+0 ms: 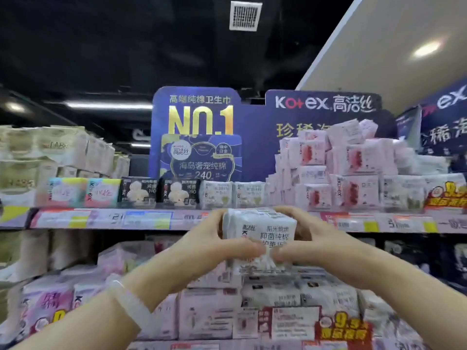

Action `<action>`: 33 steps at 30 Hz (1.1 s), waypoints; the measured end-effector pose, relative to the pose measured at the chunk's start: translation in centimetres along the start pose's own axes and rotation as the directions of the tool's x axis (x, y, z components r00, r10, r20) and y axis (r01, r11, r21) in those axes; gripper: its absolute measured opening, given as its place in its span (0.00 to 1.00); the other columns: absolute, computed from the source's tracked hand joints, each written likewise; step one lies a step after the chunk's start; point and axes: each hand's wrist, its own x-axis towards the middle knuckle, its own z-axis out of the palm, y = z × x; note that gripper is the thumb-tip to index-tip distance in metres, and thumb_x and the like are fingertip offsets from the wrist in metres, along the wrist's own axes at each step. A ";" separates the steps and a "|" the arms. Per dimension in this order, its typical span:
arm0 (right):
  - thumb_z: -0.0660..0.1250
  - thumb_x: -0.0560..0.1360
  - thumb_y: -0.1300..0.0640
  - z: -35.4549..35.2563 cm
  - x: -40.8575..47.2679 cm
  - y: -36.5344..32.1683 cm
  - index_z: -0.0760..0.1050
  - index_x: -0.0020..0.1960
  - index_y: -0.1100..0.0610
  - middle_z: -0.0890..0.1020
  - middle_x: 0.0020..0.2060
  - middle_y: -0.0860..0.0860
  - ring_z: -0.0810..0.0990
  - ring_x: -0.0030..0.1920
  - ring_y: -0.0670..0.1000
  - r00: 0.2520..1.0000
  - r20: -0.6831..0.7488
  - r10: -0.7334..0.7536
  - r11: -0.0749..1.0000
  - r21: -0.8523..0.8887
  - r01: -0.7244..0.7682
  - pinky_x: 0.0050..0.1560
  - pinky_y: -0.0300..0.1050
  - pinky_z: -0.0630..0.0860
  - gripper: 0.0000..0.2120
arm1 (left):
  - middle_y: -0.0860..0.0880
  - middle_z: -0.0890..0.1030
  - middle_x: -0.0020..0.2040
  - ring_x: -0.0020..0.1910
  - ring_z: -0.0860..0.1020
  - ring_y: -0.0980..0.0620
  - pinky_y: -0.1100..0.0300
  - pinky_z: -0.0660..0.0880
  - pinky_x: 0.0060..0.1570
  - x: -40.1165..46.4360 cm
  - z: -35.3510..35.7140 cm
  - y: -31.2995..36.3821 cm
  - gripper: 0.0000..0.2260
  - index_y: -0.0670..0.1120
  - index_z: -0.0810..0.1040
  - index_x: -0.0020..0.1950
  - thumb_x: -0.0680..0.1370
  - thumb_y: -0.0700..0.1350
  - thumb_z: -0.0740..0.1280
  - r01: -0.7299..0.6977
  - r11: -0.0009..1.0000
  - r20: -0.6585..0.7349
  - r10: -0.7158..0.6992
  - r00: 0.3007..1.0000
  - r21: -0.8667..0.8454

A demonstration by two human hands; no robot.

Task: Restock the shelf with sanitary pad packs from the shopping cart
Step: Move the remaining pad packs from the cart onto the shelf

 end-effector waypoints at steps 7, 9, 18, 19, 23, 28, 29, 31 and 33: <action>0.77 0.63 0.59 -5.9 3.6 -3.0 0.68 0.63 0.46 0.81 0.47 0.44 0.81 0.40 0.35 0.992 -0.124 -0.005 0.977 -0.211 -0.022 0.40 0.26 0.75 0.32 | 0.49 0.86 0.50 0.50 0.83 0.47 0.50 0.78 0.53 8.3 0.2 3.0 0.10 0.52 0.83 0.48 0.69 0.43 0.73 -0.209 0.978 0.125 0.205 0.971 0.018; 0.77 0.64 0.62 -7.2 4.6 -3.2 0.67 0.63 0.47 0.79 0.48 0.42 0.80 0.40 0.35 0.987 -0.162 0.010 0.961 -0.272 -0.054 0.39 0.26 0.75 0.32 | 0.50 0.84 0.48 0.44 0.82 0.53 0.55 0.79 0.44 10.6 0.5 3.0 0.15 0.50 0.79 0.51 0.66 0.46 0.75 -0.218 0.976 0.111 0.215 0.970 0.019; 0.75 0.66 0.61 -11.6 8.0 -2.4 0.69 0.58 0.45 0.78 0.52 0.41 0.78 0.53 0.41 0.970 -0.242 0.031 0.854 -0.498 -0.152 0.55 0.37 0.75 0.26 | 0.56 0.77 0.49 0.39 0.78 0.63 0.70 0.76 0.35 17.7 1.6 3.4 0.27 0.50 0.65 0.62 0.69 0.47 0.76 -0.229 0.957 0.088 0.217 0.972 0.180; 0.75 0.66 0.60 -12.0 8.4 -2.5 0.70 0.59 0.48 0.78 0.52 0.42 0.78 0.54 0.43 0.968 -0.248 0.031 0.831 -0.532 -0.162 0.57 0.39 0.74 0.25 | 0.56 0.77 0.49 0.39 0.78 0.63 0.71 0.76 0.34 18.2 1.5 3.4 0.28 0.50 0.64 0.63 0.70 0.48 0.75 -0.225 0.955 0.086 0.212 0.974 0.193; 0.75 0.66 0.56 -13.1 9.8 -2.7 0.70 0.64 0.58 0.78 0.59 0.52 0.77 0.57 0.49 0.969 -0.244 0.027 0.743 -0.644 -0.183 0.62 0.48 0.72 0.28 | 0.59 0.74 0.52 0.47 0.77 0.63 0.69 0.75 0.41 20.2 1.2 3.3 0.42 0.53 0.56 0.75 0.68 0.52 0.76 -0.167 0.958 0.087 0.150 0.985 0.235; 0.76 0.65 0.51 -13.6 11.8 -2.3 0.72 0.62 0.58 0.78 0.57 0.52 0.77 0.58 0.52 0.980 -0.199 -0.005 0.673 -0.725 -0.144 0.63 0.56 0.72 0.28 | 0.59 0.73 0.53 0.54 0.75 0.58 0.64 0.71 0.52 21.7 0.1 2.8 0.44 0.55 0.53 0.77 0.68 0.51 0.76 -0.100 0.950 0.090 0.077 0.993 0.294; 0.76 0.64 0.49 -13.5 12.3 -2.3 0.73 0.59 0.57 0.79 0.55 0.52 0.78 0.56 0.53 0.983 -0.181 -0.015 0.654 -0.746 -0.127 0.61 0.58 0.73 0.27 | 0.60 0.73 0.52 0.50 0.75 0.61 0.67 0.70 0.47 21.8 -0.3 2.6 0.43 0.54 0.54 0.77 0.69 0.51 0.75 -0.089 0.949 0.085 0.066 0.994 0.304; 0.75 0.63 0.46 -13.3 13.1 -2.2 0.75 0.55 0.57 0.80 0.51 0.53 0.79 0.53 0.54 0.987 -0.155 -0.031 0.615 -0.782 -0.103 0.59 0.59 0.74 0.25 | 0.58 0.74 0.52 0.45 0.74 0.64 0.70 0.69 0.39 21.7 -0.8 2.4 0.43 0.55 0.55 0.76 0.67 0.52 0.76 -0.073 0.938 0.100 0.041 0.994 0.338; 0.76 0.62 0.45 -13.0 13.9 -2.0 0.76 0.54 0.56 0.81 0.50 0.53 0.79 0.52 0.54 0.990 -0.135 -0.032 0.576 -0.813 -0.092 0.58 0.59 0.74 0.25 | 0.53 0.74 0.57 0.50 0.75 0.61 0.67 0.70 0.45 21.9 -1.3 1.9 0.47 0.57 0.56 0.76 0.62 0.55 0.78 -0.053 0.921 0.111 0.010 0.994 0.385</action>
